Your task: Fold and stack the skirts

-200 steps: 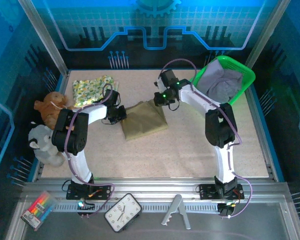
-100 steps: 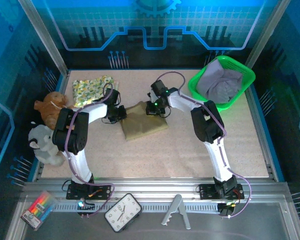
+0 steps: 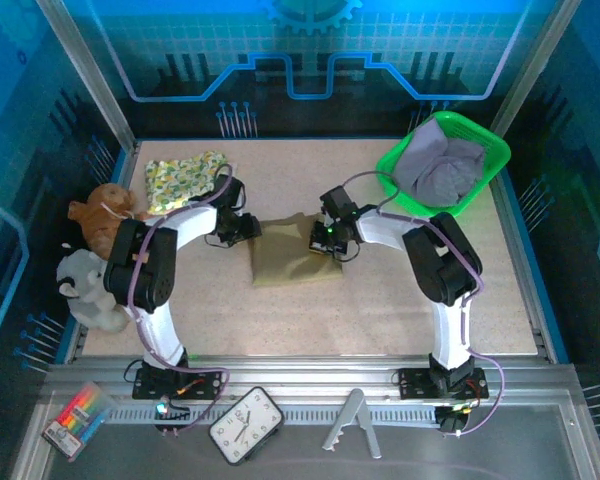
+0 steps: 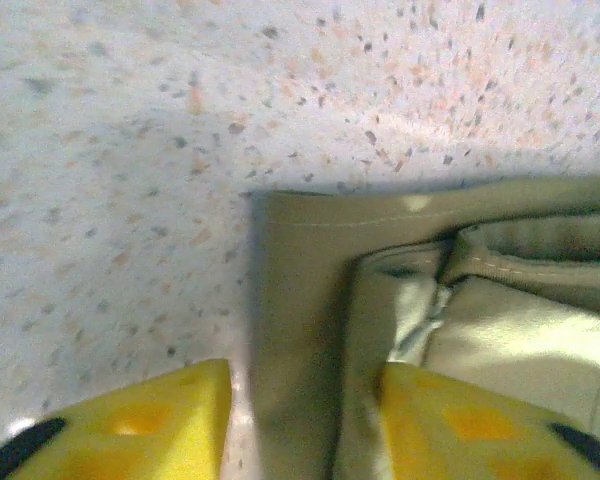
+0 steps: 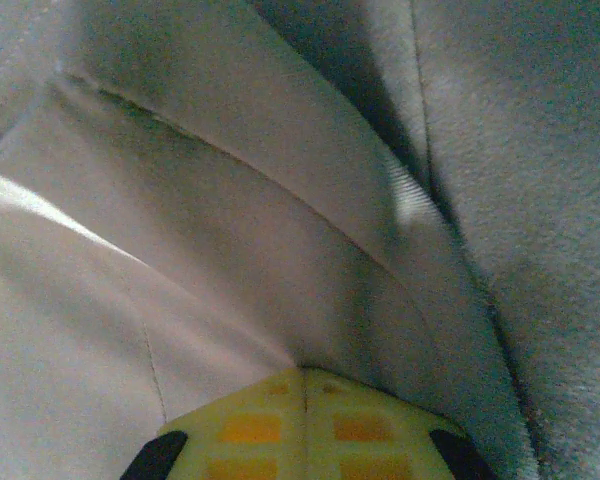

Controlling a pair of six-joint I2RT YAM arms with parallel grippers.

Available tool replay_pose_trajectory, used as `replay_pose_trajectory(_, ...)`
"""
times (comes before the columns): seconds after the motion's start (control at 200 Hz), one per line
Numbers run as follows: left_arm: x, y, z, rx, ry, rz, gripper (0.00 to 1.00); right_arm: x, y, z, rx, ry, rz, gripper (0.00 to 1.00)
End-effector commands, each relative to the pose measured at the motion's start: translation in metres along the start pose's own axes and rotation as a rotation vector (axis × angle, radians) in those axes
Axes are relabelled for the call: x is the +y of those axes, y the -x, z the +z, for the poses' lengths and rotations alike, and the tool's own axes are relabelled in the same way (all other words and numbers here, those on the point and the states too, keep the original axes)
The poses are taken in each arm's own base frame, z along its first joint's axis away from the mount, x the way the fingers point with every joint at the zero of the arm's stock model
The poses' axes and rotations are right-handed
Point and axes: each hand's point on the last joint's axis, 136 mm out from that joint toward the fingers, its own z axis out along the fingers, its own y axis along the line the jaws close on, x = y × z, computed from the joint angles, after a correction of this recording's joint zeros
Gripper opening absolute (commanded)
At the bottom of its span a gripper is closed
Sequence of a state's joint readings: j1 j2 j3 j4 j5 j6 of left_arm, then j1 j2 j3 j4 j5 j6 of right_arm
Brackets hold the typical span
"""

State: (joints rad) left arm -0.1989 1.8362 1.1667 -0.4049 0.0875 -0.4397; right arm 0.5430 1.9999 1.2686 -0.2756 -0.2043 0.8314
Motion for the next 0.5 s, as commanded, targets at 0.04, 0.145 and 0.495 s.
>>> replay_pose_trajectory(0.04,-0.018,0.019,-0.055,-0.102,-0.046,-0.048,0.54,0.003,0.011,-0.015,-0.068,-0.016,0.024,0.12)
replay_pose_trajectory(0.145,-0.05,0.013,-0.07,-0.111,-0.184,-0.049,0.75,0.005,0.013,-0.016,-0.079,-0.013,0.021,0.14)
replay_pose_trajectory(0.495,-0.102,-0.013,-0.027,0.049,-0.45,-0.133,0.93,-0.013,-0.001,0.001,-0.031,-0.043,0.054,0.18)
